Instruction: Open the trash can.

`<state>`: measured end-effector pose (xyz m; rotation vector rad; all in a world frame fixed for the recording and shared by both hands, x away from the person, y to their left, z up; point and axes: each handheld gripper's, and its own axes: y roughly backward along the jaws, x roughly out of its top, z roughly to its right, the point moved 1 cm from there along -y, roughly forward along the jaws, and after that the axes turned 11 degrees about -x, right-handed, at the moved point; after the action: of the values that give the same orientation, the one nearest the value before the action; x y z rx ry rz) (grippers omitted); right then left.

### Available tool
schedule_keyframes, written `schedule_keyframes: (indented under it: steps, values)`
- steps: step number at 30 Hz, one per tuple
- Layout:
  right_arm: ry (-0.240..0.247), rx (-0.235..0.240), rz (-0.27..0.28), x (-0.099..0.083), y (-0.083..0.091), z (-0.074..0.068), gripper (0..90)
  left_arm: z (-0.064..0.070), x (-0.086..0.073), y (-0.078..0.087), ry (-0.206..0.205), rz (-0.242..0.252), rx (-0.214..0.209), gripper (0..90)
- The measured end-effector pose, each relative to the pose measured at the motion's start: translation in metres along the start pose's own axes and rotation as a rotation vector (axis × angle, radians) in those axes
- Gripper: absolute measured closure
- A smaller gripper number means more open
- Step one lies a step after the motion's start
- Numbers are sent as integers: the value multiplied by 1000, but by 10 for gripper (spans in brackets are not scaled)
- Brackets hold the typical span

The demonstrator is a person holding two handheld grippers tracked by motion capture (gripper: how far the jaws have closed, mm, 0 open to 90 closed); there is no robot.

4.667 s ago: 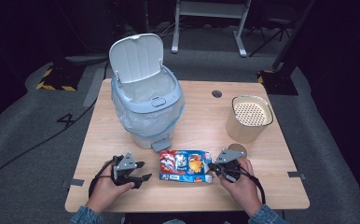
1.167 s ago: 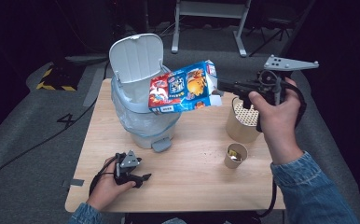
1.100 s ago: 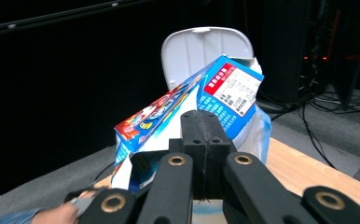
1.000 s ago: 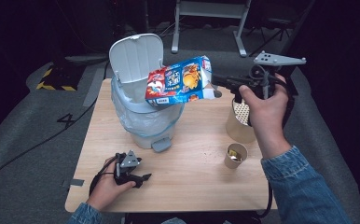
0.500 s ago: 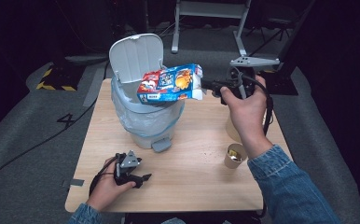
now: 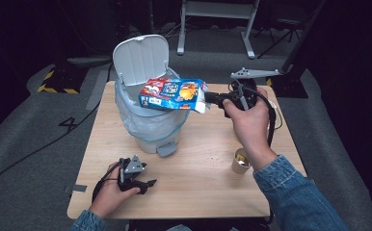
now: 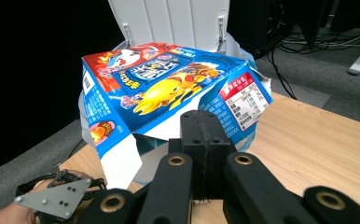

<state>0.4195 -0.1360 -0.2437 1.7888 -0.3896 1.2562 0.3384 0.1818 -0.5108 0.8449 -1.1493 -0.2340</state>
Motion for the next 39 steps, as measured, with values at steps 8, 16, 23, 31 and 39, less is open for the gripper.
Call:
schedule_keyframes:
  steps: [8, 16, 23, 31, 39]
  values:
    - [-72, -74, 40, 9, -3, 9, 900, 1, 0, 0, 4, 1, -2, 263]
    - [-63, -110, 68, 14, -8, 5, 900, 1, 0, 0, 1, -1, -6, 263]
    - [-22, -39, 25, 16, -13, -14, 897, 2, 0, 0, -2, -1, -9, 263]
    - [2, 12, 28, 16, -22, -28, 879, 2, 0, 0, -5, -1, -10, 262]
    - [46, 20, 71, 20, -30, -35, 678, 2, -1, 0, -6, -1, -11, 261]
